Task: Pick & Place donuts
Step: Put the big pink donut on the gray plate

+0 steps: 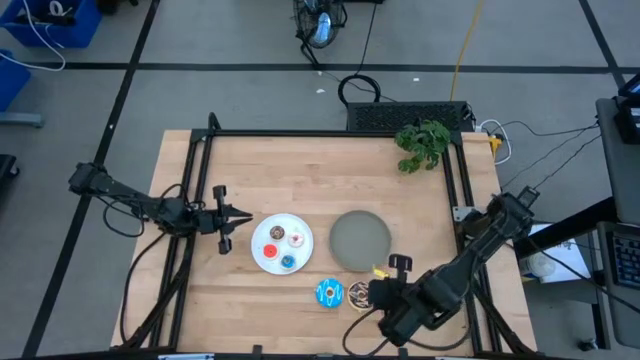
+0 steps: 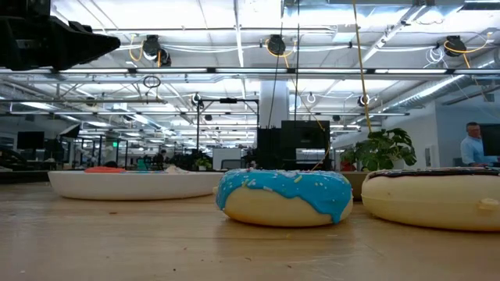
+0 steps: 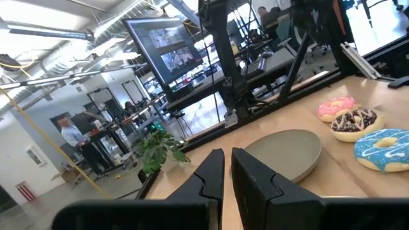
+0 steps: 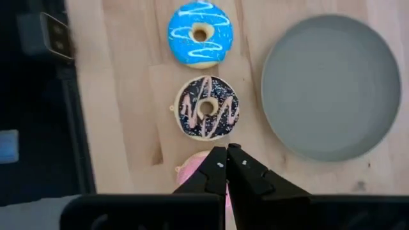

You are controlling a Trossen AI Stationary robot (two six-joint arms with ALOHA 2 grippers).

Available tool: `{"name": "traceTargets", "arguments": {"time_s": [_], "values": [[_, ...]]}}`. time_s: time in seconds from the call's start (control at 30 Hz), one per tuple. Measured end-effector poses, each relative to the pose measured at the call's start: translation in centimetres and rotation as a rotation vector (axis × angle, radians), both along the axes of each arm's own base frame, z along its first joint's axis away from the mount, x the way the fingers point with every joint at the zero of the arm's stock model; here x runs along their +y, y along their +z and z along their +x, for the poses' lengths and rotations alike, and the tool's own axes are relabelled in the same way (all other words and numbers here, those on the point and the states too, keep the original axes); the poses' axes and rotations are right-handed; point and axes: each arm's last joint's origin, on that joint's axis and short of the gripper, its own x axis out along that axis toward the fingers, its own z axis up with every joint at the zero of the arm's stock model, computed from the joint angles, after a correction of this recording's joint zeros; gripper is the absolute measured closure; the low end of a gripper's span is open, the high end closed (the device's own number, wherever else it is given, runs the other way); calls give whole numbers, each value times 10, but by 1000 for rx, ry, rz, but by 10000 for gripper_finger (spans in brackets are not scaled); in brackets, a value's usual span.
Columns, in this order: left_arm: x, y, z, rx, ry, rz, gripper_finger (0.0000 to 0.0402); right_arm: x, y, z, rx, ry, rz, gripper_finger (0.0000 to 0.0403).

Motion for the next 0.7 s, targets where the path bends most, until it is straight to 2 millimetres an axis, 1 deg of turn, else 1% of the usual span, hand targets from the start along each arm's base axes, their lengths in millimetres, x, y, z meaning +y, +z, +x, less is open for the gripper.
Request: {"name": "traceTargets", "arguments": {"time_s": [0.07,0.17,0.33,0.43,0.57,0.7], "values": [[0,0,0,1,1,5,364,1,-7,4,18,-6,-12,396],[0,0,0,1,1,7,364,1,-12,8,49,12,-12,372],[0,-1,0,10,1,10,364,4,-23,13,102,78,-28,306],[0,-2,0,19,1,9,364,6,-33,15,158,104,-48,261],[0,-2,0,24,0,8,364,2,-45,11,174,53,-94,214],[0,-2,0,24,1,8,364,-3,-60,-1,217,-12,-123,195]]}}
